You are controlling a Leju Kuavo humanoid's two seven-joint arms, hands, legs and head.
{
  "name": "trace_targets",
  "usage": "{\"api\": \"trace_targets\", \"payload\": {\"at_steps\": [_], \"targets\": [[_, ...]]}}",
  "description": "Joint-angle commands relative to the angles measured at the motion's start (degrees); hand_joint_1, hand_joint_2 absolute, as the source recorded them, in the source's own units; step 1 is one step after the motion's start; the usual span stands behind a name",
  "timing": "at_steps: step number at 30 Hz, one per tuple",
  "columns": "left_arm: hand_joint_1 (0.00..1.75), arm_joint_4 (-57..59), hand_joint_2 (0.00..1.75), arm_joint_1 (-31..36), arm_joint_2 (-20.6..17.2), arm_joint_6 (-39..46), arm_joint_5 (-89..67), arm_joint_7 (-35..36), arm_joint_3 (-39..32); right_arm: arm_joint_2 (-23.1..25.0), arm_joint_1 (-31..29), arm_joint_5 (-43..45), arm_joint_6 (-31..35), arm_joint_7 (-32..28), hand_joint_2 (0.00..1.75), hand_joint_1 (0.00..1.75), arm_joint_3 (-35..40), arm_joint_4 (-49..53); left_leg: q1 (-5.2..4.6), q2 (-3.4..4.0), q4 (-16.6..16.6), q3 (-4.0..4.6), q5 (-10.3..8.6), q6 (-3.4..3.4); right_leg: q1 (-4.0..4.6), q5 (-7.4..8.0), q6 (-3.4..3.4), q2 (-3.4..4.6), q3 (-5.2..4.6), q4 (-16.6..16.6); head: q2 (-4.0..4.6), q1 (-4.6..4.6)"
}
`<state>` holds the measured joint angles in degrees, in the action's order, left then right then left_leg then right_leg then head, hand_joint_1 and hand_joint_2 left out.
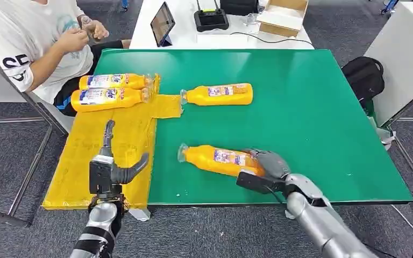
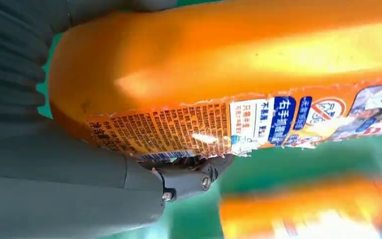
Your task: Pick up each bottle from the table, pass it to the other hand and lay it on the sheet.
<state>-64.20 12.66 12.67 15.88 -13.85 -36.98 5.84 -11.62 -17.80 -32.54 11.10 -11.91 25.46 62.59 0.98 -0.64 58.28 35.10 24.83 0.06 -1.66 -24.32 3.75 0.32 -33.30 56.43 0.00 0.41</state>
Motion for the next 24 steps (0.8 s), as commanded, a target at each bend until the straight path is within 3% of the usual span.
{"api": "trace_targets", "payload": {"at_steps": [1,4,6,10,15,24], "targets": [[0.0,-0.05,1.75,-0.23,1.76,-8.07,7.85,3.5,1.38,17.26,12.29,4.99,20.86,-11.73,1.75,1.75,-18.39,26.59,0.02,0.23,0.0,-0.01,0.12,0.03,0.07,-0.09,-0.22,0.15,-0.18,0.08,0.0,-0.22],[0.0,-0.32,1.75,-0.1,1.76,-11.16,11.25,5.23,2.54,18.26,12.4,7.39,23.09,-14.91,1.75,1.75,-20.02,25.31,0.06,-0.2,-0.01,0.12,0.0,-0.03,0.09,-0.13,-0.15,-0.26,-0.18,0.01,0.0,-0.09],[0.0,-0.23,1.75,0.41,1.35,-9.35,9.49,5.81,4.3,19.17,12.39,9.86,25.6,-20.48,1.75,1.75,-21.41,24.24,0.08,-0.16,0.0,0.03,0.08,-0.08,0.11,-0.14,-0.22,-0.24,-0.07,-0.01,0.0,-0.15],[0.0,-0.25,1.75,0.92,1.37,-11.12,10.76,6.69,5.56,19.06,12.43,10.3,25.18,-21.74,1.75,1.75,-21.53,23.03,0.09,-0.17,0.0,0.13,0.02,-0.04,0.06,-0.09,-0.22,-0.32,-0.17,-0.02,0.0,-0.13],[0.0,-4.58,1.75,-0.56,0.18,-24.79,21.25,8.15,8.64,18.94,11.73,11.31,16.88,-23.1,1.75,1.75,-20.15,13.55,0.05,-0.04,-0.04,-0.05,0.06,-0.05,0.08,-0.08,-0.26,-0.25,-0.03,-0.08,0.0,-0.13],[0.0,-8.53,1.75,-1.62,-0.3,-30.39,22.71,6.55,11.59,20.8,10.6,11.31,11.8,-23.48,1.75,1.75,-15.86,7.25,0.03,0.09,-0.05,0.09,0.04,-0.01,0.04,-0.02,-0.15,-0.08,-0.19,-0.05,0.0,-0.13]]}}
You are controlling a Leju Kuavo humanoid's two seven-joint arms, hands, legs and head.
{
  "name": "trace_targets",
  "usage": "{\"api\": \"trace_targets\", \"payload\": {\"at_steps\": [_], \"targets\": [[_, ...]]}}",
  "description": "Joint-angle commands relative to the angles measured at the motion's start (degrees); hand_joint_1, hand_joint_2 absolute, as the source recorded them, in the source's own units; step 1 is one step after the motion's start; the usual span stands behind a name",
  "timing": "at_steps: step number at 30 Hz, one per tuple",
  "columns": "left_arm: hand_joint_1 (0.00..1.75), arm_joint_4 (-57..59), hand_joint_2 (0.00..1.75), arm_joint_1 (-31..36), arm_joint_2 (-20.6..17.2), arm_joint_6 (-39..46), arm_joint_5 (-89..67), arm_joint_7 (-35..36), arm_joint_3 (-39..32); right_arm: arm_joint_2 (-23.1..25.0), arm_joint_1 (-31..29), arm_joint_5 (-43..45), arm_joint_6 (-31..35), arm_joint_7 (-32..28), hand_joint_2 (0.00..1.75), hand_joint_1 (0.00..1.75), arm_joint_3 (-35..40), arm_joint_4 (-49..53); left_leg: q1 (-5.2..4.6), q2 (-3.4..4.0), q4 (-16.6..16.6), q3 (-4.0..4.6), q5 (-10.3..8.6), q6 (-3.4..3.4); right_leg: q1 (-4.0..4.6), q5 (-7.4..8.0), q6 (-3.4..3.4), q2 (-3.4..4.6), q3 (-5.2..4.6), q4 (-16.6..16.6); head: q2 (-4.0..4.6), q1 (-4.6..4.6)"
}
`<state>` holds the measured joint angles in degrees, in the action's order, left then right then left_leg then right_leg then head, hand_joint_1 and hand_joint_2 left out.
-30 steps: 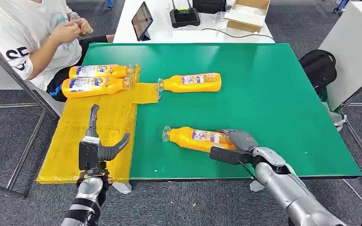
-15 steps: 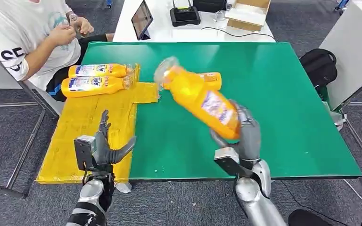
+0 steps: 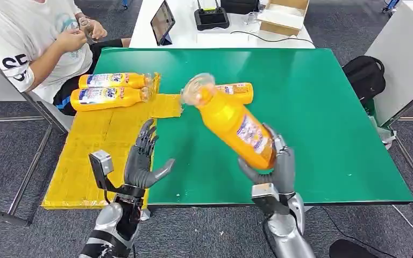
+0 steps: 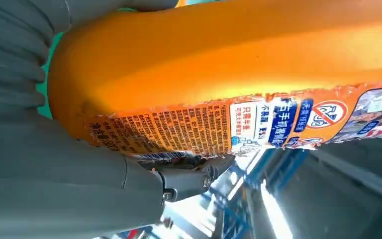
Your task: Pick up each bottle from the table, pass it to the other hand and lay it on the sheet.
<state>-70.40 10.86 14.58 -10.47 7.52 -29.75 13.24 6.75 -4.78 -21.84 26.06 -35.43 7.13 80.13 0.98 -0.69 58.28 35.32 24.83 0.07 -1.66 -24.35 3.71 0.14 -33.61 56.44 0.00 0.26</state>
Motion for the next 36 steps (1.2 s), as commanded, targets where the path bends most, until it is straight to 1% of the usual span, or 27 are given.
{"api": "trace_targets", "payload": {"at_steps": [1,2,3,5,6,8,9,10,14,15,17,18,19,20,21,23,25,26,28,30,32,35,36], "targets": [[0.0,-2.43,1.75,0.1,-2.13,-3.98,1.34,-0.68,4.23,2.61,-2.52,0.7,-3.28,0.05,1.75,1.75,2.7,-10.65,0.05,0.21,-0.06,-0.3,0.08,-0.04,0.09,0.0,-0.19,0.14,0.25,-0.1,0.0,0.0],[0.0,-2.5,1.75,0.12,-2.21,-4.36,1.35,-0.7,4.49,2.54,-2.59,0.52,-3.42,0.0,1.75,1.75,3.08,-10.87,0.01,0.16,-0.06,-0.19,0.04,-0.03,0.04,0.01,-0.14,0.11,0.15,-0.07,0.0,0.02],[0.0,-2.62,1.75,0.12,-2.33,-4.91,1.45,-0.83,4.68,2.4,-2.76,-0.08,-3.65,0.08,1.75,1.75,3.72,-11.21,0.04,0.23,-0.07,-0.32,0.09,-0.05,0.08,-0.01,-0.22,0.16,0.27,-0.11,0.0,0.0],[0.0,-2.93,1.75,0.1,-2.34,-5.31,1.31,-0.98,4.9,2.67,-2.99,-0.14,-4.01,0.2,1.75,1.75,4.16,-11.44,0.02,0.16,-0.05,-0.16,0.04,-0.03,0.04,0.01,-0.13,0.11,0.13,-0.07,0.0,0.0],[0.0,-2.99,1.75,0.1,-2.36,-5.8,1.46,-0.85,4.99,2.66,-3.12,-0.26,-4.29,0.29,1.75,1.75,4.5,-11.53,0.05,0.24,-0.06,-0.28,0.08,-0.04,0.09,0.0,-0.21,0.17,0.23,-0.09,0.0,0.02],[0.0,-2.9,1.75,0.11,-2.24,-5.85,1.27,-0.77,5.24,2.9,-3.41,-1.11,-3.96,0.64,1.75,1.75,5.12,-11.62,0.02,0.17,-0.05,-0.22,0.06,-0.04,0.05,0.0,-0.16,0.13,0.18,-0.07,0.0,0.02],[0.0,-2.77,1.75,0.13,-2.18,-5.97,1.19,-0.69,5.36,2.84,-3.39,-2.06,-3.95,0.7,1.75,1.75,6.02,-11.47,0.0,0.13,-0.05,-0.12,0.03,-0.03,0.02,0.01,-0.11,0.1,0.09,-0.05,0.0,0.02],[0.0,-2.42,1.75,0.17,-2.03,-6.54,1.52,-0.36,5.49,2.72,-3.31,-2.95,-4.5,0.88,1.75,1.75,7.26,-11.51,0.02,0.22,-0.06,-0.25,0.07,-0.05,0.05,0.0,-0.18,0.17,0.19,-0.08,0.0,0.0],[0.0,-1.18,1.75,0.49,-1.58,-7.06,1.65,-0.06,6.0,3.13,-3.13,-5.41,-4.48,1.32,1.75,1.75,10.34,-12.8,0.02,0.18,-0.05,-0.21,0.07,-0.04,0.05,0.0,-0.15,0.13,0.17,-0.07,0.0,0.02],[0.0,-0.62,1.75,0.76,-1.53,-7.36,1.59,0.12,6.32,2.95,-3.35,-7.1,-3.98,1.44,1.75,1.75,11.67,-13.83,0.05,0.26,-0.08,-0.37,0.11,-0.04,0.1,-0.02,-0.23,0.19,0.31,-0.11,0.0,0.02],[0.0,-0.07,1.75,0.96,-1.32,-7.79,1.91,0.28,6.45,3.13,-3.58,-8.0,-3.26,1.65,1.75,1.75,12.6,-15.06,0.02,0.13,-0.08,-0.22,0.04,-0.04,0.06,0.0,-0.15,0.08,0.19,-0.1,0.0,0.02],[0.0,0.07,1.75,1.03,-1.31,-8.03,2.04,0.34,6.56,3.2,-3.7,-7.87,-3.47,1.62,1.75,1.75,12.85,-15.62,0.04,0.17,-0.08,-0.35,0.09,-0.05,0.09,-0.03,-0.22,0.1,0.31,-0.11,0.0,0.02],[0.0,0.22,1.75,1.1,-1.26,-7.92,1.98,0.36,6.63,3.13,-3.95,-8.67,-3.21,1.57,1.75,1.75,13.73,-16.64,0.02,0.12,-0.07,-0.22,0.04,-0.04,0.05,0.0,-0.15,0.07,0.18,-0.09,0.0,0.0],[0.0,0.32,1.75,1.21,-1.29,-8.21,2.03,0.56,6.83,3.15,-4.12,-9.42,-2.94,1.72,1.75,1.75,14.46,-17.48,0.06,0.17,-0.07,-0.34,0.08,-0.06,0.1,-0.01,-0.22,0.1,0.31,-0.12,0.0,0.02],[0.0,0.39,1.75,1.23,-1.2,-8.14,2.02,0.56,6.83,3.38,-4.04,-9.41,-3.13,1.53,1.75,1.75,14.92,-18.22,0.04,0.16,-0.07,-0.25,0.05,-0.05,0.07,0.0,-0.17,0.1,0.21,-0.11,0.0,0.0],[0.0,0.92,1.75,1.19,-0.9,-11.16,5.41,2.07,6.56,3.43,-4.6,-10.9,-2.31,2.3,1.75,1.75,16.46,-20.4,0.04,0.16,-0.09,-0.32,0.06,-0.06,0.08,-0.01,-0.2,0.09,0.29,-0.13,0.0,0.02],[0.0,0.85,1.75,1.1,-0.87,-11.14,5.5,2.03,6.59,3.49,-4.8,-11.16,-2.45,2.54,1.75,1.75,16.86,-21.55,0.03,0.1,-0.08,-0.21,0.03,-0.04,0.05,0.0,-0.14,0.04,0.18,-0.1,0.0,0.02],[0.0,0.95,1.75,1.03,-0.79,-12.0,6.49,2.27,6.57,3.5,-5.05,-11.37,-2.3,2.71,1.75,1.75,17.0,-22.26,0.04,0.14,-0.11,-0.34,0.06,-0.05,0.08,-0.01,-0.21,0.06,0.31,-0.14,0.0,0.02],[0.0,0.6,1.75,0.76,-0.86,-12.59,7.2,2.49,6.7,3.58,-5.12,-11.21,-2.18,2.82,1.75,1.75,16.79,-23.37,0.02,0.08,-0.1,-0.22,0.02,-0.03,0.04,-0.01,-0.16,0.01,0.18,-0.11,0.0,0.0],[0.0,0.87,1.75,0.67,-0.86,-14.33,9.31,3.33,6.66,3.58,-5.37,-11.4,-1.63,2.92,1.75,1.75,16.57,-24.18,0.07,0.08,-0.09,-0.31,0.06,-0.05,0.1,-0.02,-0.19,0.02,0.3,-0.16,0.0,0.02],[0.0,0.61,1.75,0.49,-0.91,-13.8,9.22,3.32,6.73,3.63,-5.43,-11.4,-1.42,3.22,1.75,1.75,16.12,-24.46,0.04,0.2,-0.1,-0.36,0.08,-0.07,0.08,-0.03,-0.2,0.08,0.31,-0.15,0.0,0.02],[0.0,1.25,1.75,0.44,-0.83,-14.48,10.06,3.95,6.86,3.7,-5.43,-11.44,-1.65,3.28,1.75,1.75,16.02,-24.47,0.01,0.08,-0.07,-0.17,0.02,-0.04,0.02,-0.02,-0.12,0.0,0.14,-0.08,0.0,0.02],[0.0,1.25,1.75,0.44,-0.83,-14.48,10.06,3.95,6.86,3.7,-5.43,-11.44,-1.65,3.28,1.75,1.75,16.02,-24.47,0.04,0.11,-0.09,-0.32,0.06,-0.06,0.07,-0.04,-0.2,0.01,0.3,-0.12,0.0,0.02]]}}
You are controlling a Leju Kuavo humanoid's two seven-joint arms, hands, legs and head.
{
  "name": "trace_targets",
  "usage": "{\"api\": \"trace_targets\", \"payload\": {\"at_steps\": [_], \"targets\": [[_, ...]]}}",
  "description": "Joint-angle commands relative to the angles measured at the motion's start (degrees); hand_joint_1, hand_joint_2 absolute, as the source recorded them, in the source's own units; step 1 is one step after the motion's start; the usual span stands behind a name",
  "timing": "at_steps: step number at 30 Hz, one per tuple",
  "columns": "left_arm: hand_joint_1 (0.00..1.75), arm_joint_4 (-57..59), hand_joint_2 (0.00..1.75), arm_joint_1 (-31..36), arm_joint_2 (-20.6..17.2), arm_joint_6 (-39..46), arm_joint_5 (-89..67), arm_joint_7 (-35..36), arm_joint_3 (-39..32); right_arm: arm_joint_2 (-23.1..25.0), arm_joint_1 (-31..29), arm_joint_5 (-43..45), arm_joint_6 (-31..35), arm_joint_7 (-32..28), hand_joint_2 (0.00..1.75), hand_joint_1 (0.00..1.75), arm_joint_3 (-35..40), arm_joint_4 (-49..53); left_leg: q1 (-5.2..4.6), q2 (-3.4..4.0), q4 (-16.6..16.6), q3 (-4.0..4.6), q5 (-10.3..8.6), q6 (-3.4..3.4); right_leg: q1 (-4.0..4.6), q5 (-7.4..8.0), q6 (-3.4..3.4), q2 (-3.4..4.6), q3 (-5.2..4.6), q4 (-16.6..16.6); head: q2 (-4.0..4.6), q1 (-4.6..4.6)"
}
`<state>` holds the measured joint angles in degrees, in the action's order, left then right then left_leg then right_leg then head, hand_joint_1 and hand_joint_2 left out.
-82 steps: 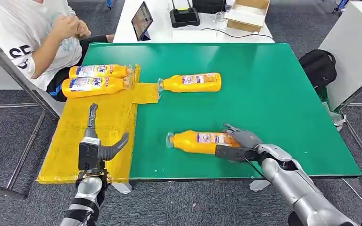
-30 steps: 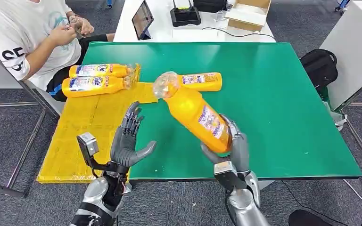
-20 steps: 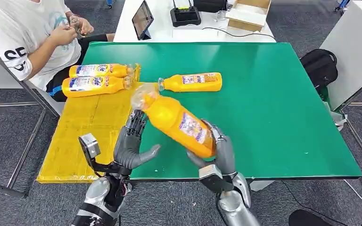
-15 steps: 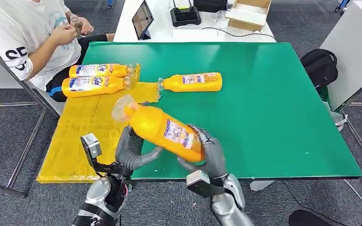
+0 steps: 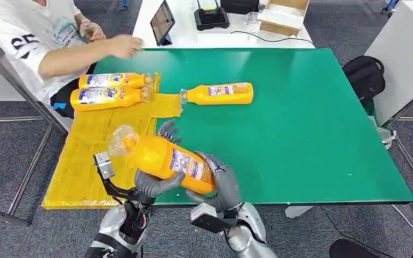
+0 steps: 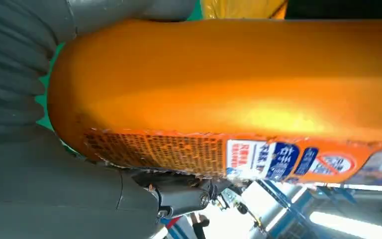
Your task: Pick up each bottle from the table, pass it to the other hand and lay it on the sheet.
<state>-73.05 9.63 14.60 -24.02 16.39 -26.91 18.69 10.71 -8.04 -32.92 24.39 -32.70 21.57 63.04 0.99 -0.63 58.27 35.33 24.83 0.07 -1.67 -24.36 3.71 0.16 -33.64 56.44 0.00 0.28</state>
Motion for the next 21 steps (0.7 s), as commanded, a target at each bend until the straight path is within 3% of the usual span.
{"api": "trace_targets", "payload": {"at_steps": [1,6,7,8,13,21], "targets": [[0.0,3.9,1.75,1.68,-0.85,-0.92,1.19,1.11,1.42,-0.25,-2.17,-0.36,0.01,0.54,1.75,1.75,1.57,-7.37,0.02,0.05,-0.08,-0.25,0.04,-0.05,0.06,-0.02,-0.16,0.0,0.25,-0.1,0.0,0.0],[0.05,4.74,1.75,1.93,-0.7,0.26,0.08,0.96,1.72,-0.04,-2.02,-0.6,0.17,0.8,1.75,1.75,1.84,-7.52,0.04,0.07,-0.07,-0.31,0.06,-0.06,0.09,-0.03,-0.22,-0.01,0.31,-0.1,0.0,0.0],[0.98,4.86,1.75,2.01,-0.67,1.55,-1.01,0.49,1.84,0.05,-1.94,-0.59,0.26,0.85,1.75,1.75,1.86,-7.52,0.05,0.07,-0.07,-0.32,0.07,-0.05,0.1,-0.03,-0.21,-0.01,0.32,-0.11,0.0,0.0],[1.75,4.54,1.75,2.21,-0.99,6.03,-5.59,-1.12,2.58,0.08,-1.74,-0.45,0.43,0.97,1.75,1.75,1.86,-7.27,0.03,0.03,-0.06,-0.2,0.03,-0.04,0.06,-0.02,-0.15,-0.02,0.21,-0.08,0.0,-0.02],[1.75,5.54,1.75,2.98,-1.45,13.26,-14.9,-2.5,4.03,-0.03,-1.24,-0.1,0.37,1.29,1.75,1.75,1.92,-6.05,0.03,-0.01,-0.05,-0.25,0.06,-0.05,0.08,-0.05,-0.18,-0.08,0.27,-0.08,0.0,0.0],[1.75,5.43,1.75,2.61,-1.17,12.87,-15.22,-2.72,3.68,-0.01,-1.14,-0.08,0.39,1.46,1.75,1.75,1.93,-5.97,0.02,0.01,-0.04,-0.12,0.02,-0.03,0.05,-0.01,-0.12,-0.03,0.11,-0.06,0.0,0.0]]}}
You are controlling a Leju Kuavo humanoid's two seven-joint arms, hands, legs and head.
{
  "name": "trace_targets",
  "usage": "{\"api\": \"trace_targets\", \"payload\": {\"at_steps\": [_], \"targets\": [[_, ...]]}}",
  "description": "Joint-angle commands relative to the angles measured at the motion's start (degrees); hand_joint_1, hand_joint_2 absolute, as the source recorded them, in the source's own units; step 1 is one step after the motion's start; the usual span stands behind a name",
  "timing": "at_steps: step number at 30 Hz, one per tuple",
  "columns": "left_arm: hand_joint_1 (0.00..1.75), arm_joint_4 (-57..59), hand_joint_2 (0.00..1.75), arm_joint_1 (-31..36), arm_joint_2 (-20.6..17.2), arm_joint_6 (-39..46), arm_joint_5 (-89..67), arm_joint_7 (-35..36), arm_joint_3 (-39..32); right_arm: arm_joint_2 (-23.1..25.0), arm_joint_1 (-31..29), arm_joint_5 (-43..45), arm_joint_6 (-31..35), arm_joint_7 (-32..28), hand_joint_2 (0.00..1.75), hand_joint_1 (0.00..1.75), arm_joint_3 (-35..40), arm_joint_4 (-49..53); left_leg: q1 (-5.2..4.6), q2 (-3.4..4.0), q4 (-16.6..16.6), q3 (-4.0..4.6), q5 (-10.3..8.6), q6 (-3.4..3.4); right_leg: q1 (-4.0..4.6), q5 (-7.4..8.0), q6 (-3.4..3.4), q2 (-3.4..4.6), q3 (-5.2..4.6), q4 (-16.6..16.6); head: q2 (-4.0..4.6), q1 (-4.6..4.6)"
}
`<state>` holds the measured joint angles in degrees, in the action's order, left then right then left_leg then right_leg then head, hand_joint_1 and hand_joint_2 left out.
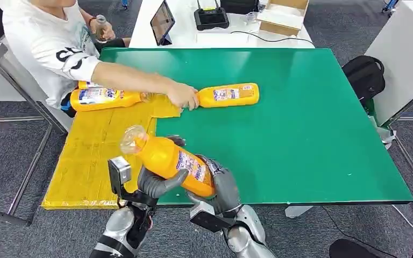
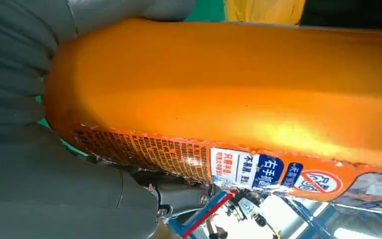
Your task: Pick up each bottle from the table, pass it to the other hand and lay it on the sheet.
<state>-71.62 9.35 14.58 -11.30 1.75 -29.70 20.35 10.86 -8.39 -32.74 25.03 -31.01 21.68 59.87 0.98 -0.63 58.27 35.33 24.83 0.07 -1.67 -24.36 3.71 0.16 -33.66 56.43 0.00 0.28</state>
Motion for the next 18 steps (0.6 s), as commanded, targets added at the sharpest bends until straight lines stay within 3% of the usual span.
{"api": "trace_targets", "payload": {"at_steps": [1,3,4,6,7,13,18], "targets": [[1.75,3.73,1.75,2.74,-0.97,-1.06,0.76,0.03,1.52,-0.16,-0.9,-0.34,-0.34,-0.24,1.75,1.75,1.97,-3.06,0.05,0.06,-0.05,-0.28,0.07,-0.05,0.09,-0.04,-0.21,-0.01,0.29,-0.08,0.0,-0.02],[1.75,3.65,1.75,2.83,-0.96,-1.52,1.31,0.15,1.25,-0.14,-0.92,-0.33,-0.42,-0.23,1.75,1.75,2.02,-3.15,0.02,0.01,-0.04,-0.16,0.02,-0.04,0.05,-0.02,-0.13,-0.05,0.16,-0.06,0.0,0.02],[1.75,3.28,1.75,2.78,-0.85,-1.13,1.67,0.2,0.52,-0.02,-0.91,-0.05,-0.83,-0.3,1.75,0.0,2.12,-3.1,0.05,0.02,-0.05,-0.25,0.05,-0.05,0.09,-0.04,-0.19,-0.05,0.26,-0.08,0.0,0.0],[1.75,3.12,1.75,3.07,-1.06,-0.86,1.68,0.27,0.08,-0.16,-0.97,0.01,-1.42,-0.29,1.75,0.0,2.44,-2.77,0.01,0.04,-0.04,-0.11,0.01,-0.03,0.04,0.0,-0.11,-0.01,0.11,-0.05,0.0,0.0],[1.75,2.95,1.75,3.27,-1.03,0.09,1.4,0.36,-0.59,-0.17,-0.71,1.16,-2.66,-0.25,0.0,0.0,2.35,-1.78,0.04,0.08,-0.05,-0.27,0.06,-0.06,0.08,-0.04,-0.19,0.0,0.27,-0.08,0.0,0.0],[1.75,2.83,1.75,3.65,-1.03,0.4,1.46,0.41,-1.26,-0.24,-0.18,2.89,-4.5,-0.57,0.0,0.0,2.34,-0.05,0.04,0.03,-0.02,-0.16,0.04,-0.04,0.07,-0.03,-0.16,-0.02,0.17,-0.04,0.0,0.0],[1.75,2.61,1.75,7.63,-1.52,7.73,1.85,0.17,-7.46,-0.97,0.65,7.67,-8.71,-2.29,0.0,0.0,2.57,7.34,0.03,0.03,0.02,-0.13,0.05,-0.04,0.07,-0.04,-0.18,-0.03,0.13,0.01,0.0,0.0]]}}
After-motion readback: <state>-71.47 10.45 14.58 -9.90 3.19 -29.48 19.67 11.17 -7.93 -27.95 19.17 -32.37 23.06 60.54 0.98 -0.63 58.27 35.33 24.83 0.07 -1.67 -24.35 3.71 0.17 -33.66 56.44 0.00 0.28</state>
